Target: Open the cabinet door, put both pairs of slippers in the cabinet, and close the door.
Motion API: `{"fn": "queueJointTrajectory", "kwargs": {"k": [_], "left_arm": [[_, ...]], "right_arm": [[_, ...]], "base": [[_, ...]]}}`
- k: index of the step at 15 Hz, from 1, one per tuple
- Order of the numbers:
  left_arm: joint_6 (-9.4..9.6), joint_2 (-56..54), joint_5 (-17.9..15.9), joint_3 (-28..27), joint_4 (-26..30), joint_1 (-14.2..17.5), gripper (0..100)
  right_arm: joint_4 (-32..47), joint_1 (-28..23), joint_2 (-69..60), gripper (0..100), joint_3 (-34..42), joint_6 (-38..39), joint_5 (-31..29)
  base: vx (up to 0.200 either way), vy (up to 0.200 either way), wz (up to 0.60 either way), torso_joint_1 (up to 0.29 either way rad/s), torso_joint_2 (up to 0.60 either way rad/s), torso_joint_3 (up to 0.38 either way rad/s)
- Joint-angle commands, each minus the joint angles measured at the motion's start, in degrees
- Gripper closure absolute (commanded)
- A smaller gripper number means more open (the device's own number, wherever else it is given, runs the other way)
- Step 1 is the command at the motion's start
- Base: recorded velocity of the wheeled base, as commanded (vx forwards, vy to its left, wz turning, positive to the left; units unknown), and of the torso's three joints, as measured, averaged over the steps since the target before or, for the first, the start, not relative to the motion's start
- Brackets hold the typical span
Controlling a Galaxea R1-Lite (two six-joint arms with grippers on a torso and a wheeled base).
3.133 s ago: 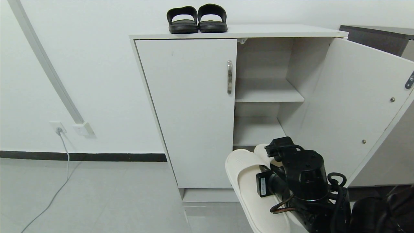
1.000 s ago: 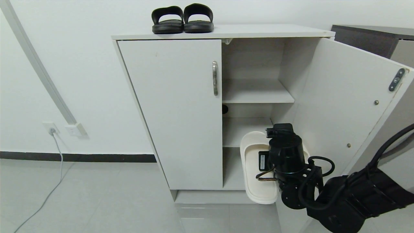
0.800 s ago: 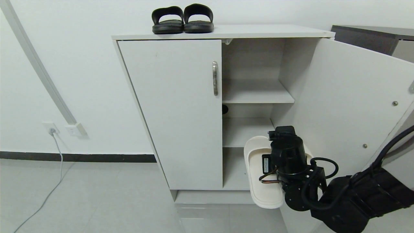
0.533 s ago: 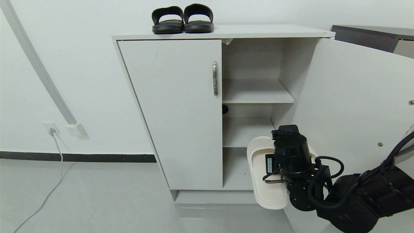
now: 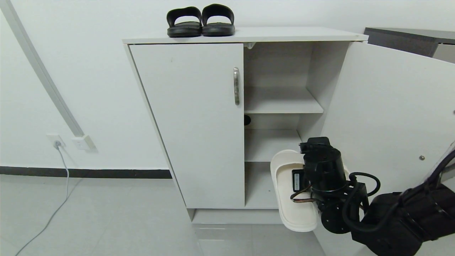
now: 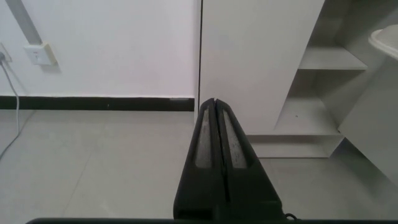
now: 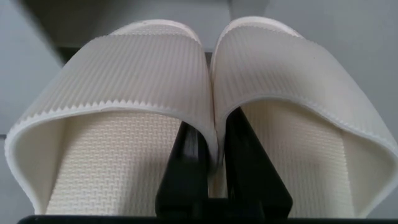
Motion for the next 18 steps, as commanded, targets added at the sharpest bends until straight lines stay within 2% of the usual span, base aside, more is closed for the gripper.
{"fn": "queueJointTrajectory", "kwargs": {"k": [1,4,6,10,18], "left_arm": [[-0.02,0.10,0.01,0.01,0.00,0.01,100],[-0.02,0.10,0.01,0.01,0.00,0.01,100],[0.07,0.10,0.01,0.01,0.00,0.01,100],[0.07,0.10,0.01,0.01,0.00,0.01,100],[-0.02,0.10,0.01,0.01,0.00,0.01,100]], "right_arm": [[-3.87,3.64,-0.98,100,0.99,0.39,4.62],[-8.35,4.08,2.01,100,1.43,0.12,5.14],[-8.44,4.16,2.45,100,1.34,0.12,5.06],[-8.44,4.43,2.36,100,1.43,0.12,5.06],[-8.35,4.43,2.62,100,2.75,0.04,4.97]], "base": [[0.000,0.000,0.00,0.000,0.00,0.000],[0.000,0.000,0.00,0.000,0.00,0.000],[0.000,0.000,0.00,0.000,0.00,0.000],[0.000,-0.200,0.00,0.004,0.00,0.001],[0.000,0.000,0.00,0.000,0.00,0.000]]}}
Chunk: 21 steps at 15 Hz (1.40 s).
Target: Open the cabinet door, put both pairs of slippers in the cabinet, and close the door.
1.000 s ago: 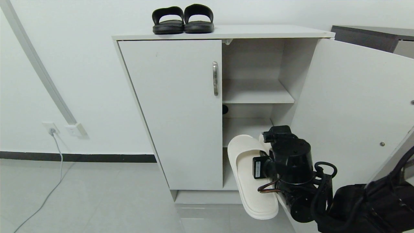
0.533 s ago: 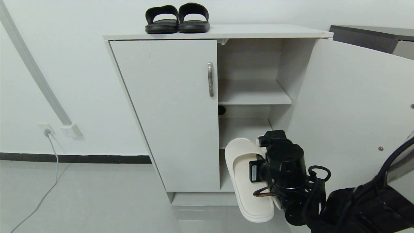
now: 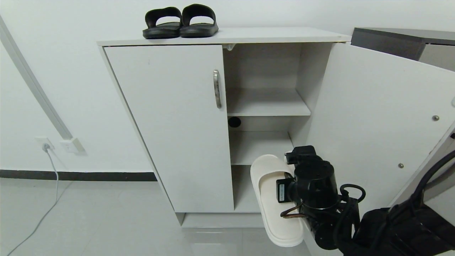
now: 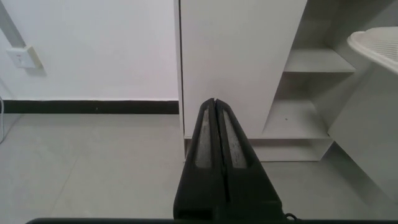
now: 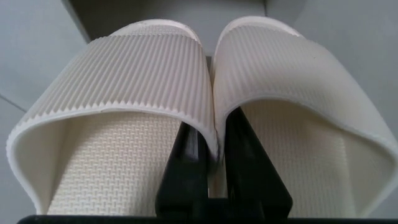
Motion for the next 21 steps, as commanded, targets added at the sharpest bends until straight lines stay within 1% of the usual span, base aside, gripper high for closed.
{"fn": "queueJointTrajectory", "kwargs": {"k": [1,3,5,10,19,21], "left_arm": [[-0.06,0.07,0.01,0.01,0.00,0.04,100],[-0.06,0.07,0.01,0.01,0.00,0.04,100],[-0.06,0.07,0.01,0.01,0.00,0.04,100],[-0.15,0.07,0.10,0.01,0.00,0.04,100],[-0.15,0.07,0.10,0.01,0.00,0.04,100],[-0.06,0.07,0.01,0.01,0.00,0.04,100]], "right_arm": [[-0.09,-0.76,0.47,100,0.43,0.01,0.02],[0.00,-1.64,0.74,100,0.70,-0.08,0.02],[0.09,-3.75,0.82,100,1.31,-0.08,0.02],[0.18,-5.86,-0.23,100,2.28,-1.22,0.02],[0.18,-5.86,-0.41,100,2.72,-1.31,0.02],[-0.09,-4.10,-0.49,100,2.28,-1.22,0.63]], "base": [[0.000,0.000,0.00,0.000,0.00,0.000],[0.000,0.000,0.00,0.000,0.00,0.000],[0.000,0.000,0.00,0.000,0.00,0.000],[0.000,0.000,0.00,0.000,0.00,0.000],[0.000,0.000,0.00,0.000,0.00,0.000],[0.000,0.000,0.00,0.000,0.00,0.000]]}}
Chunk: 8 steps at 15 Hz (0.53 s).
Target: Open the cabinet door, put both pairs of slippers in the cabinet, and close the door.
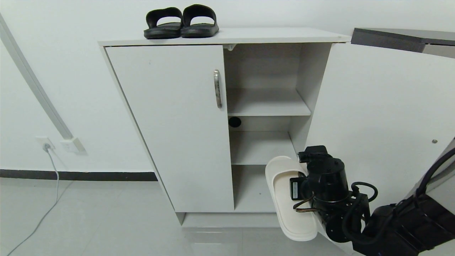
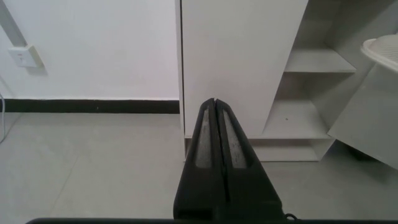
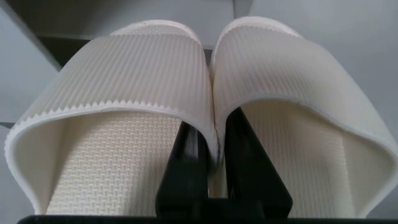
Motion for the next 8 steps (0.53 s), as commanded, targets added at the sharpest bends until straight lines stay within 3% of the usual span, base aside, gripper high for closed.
{"fn": "queueJointTrajectory", "kwargs": {"k": [1,3,8], "left_arm": [[0.00,0.07,-0.02,0.01,0.00,0.01,100],[0.09,0.07,0.07,0.01,0.00,0.01,100],[0.27,0.07,0.07,0.01,0.00,0.01,100]], "right_arm": [[-0.20,3.13,0.69,100,-1.25,0.12,0.61],[-0.29,5.24,3.77,100,-4.85,0.74,3.07],[-0.29,2.95,15.89,100,-15.84,2.50,2.63]], "base": [[0.000,0.000,0.00,0.000,0.00,0.000],[0.000,0.000,0.00,0.000,0.00,0.000],[0.000,0.000,0.00,0.000,0.00,0.000]]}}
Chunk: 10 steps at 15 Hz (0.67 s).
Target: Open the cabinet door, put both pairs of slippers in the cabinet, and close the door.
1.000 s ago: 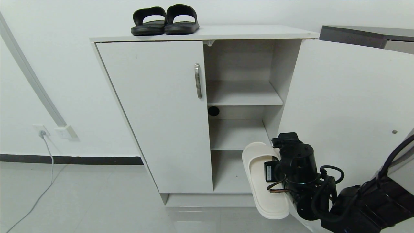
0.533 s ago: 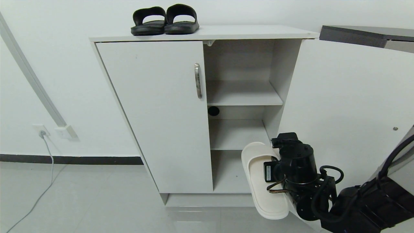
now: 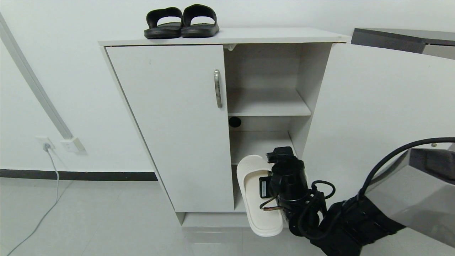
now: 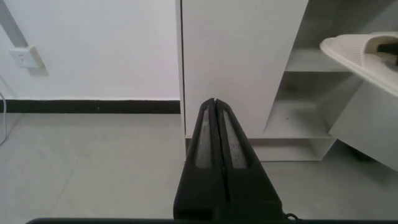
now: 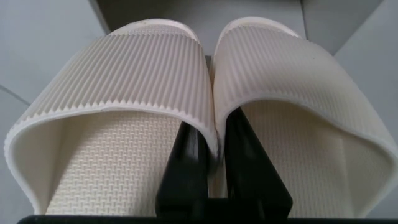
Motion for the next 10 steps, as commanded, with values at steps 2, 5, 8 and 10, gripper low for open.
{"fn": "queueJointTrajectory", "kwargs": {"k": [2,5,8,10], "left_arm": [[0.07,0.07,-0.05,0.01,0.00,0.01,100],[0.07,0.07,-0.05,0.01,0.00,0.01,100],[0.16,0.07,-0.05,0.01,0.00,0.01,100],[0.69,0.07,-0.13,0.01,0.00,0.01,100]], "right_arm": [[0.02,-1.53,5.43,100,-2.74,0.19,-0.16],[0.02,-1.79,5.70,100,-2.82,0.19,-0.16],[0.02,-1.88,6.22,100,-2.82,0.19,-0.25],[0.02,-1.88,6.05,100,-2.91,0.19,-0.25]], "base": [[0.000,0.000,0.00,0.000,0.00,0.000],[0.000,0.000,0.00,0.000,0.00,0.000],[0.000,0.000,0.00,0.000,0.00,-0.089],[0.000,0.000,0.00,-0.002,0.00,-0.178]]}}
